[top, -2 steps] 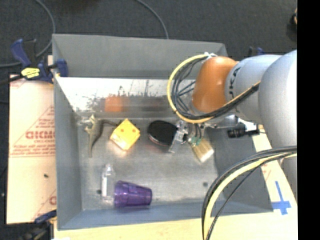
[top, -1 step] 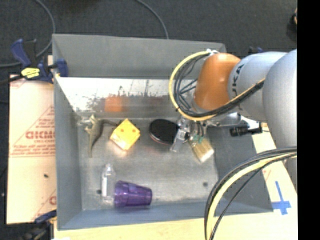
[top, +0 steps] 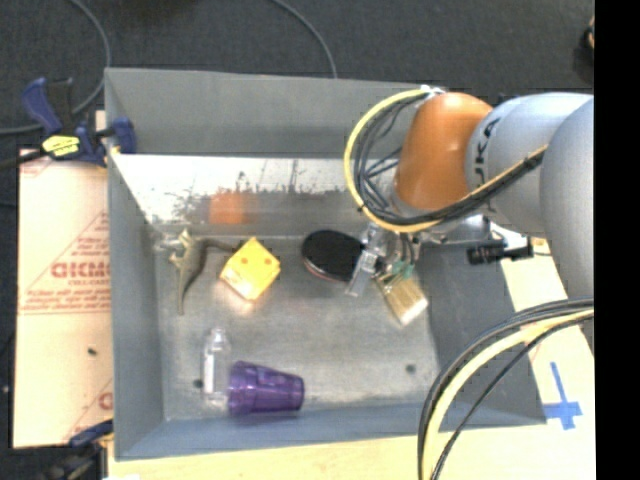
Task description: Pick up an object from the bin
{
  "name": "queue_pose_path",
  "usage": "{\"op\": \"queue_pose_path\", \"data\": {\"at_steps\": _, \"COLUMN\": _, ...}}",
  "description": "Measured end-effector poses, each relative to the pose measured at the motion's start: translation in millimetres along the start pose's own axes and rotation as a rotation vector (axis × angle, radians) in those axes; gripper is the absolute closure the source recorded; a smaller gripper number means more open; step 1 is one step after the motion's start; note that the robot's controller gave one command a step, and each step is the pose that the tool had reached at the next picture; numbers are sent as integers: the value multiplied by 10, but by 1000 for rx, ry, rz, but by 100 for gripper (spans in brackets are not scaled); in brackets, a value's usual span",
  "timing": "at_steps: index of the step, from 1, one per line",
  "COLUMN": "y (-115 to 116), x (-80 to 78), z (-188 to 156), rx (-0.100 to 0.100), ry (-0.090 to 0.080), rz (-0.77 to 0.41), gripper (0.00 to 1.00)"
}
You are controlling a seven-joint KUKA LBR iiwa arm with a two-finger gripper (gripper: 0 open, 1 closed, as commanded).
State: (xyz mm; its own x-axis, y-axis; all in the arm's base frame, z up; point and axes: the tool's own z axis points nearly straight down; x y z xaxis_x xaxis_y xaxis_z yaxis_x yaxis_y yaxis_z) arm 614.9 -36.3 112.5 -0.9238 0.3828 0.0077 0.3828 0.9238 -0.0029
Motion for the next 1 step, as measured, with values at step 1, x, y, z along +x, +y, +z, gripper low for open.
{"op": "queue_pose_path", "data": {"at_steps": 1, "y": 4, "x": -18, "z": -259, "rx": -2, "ry": -7, "rz": -1, "gripper": 100}}
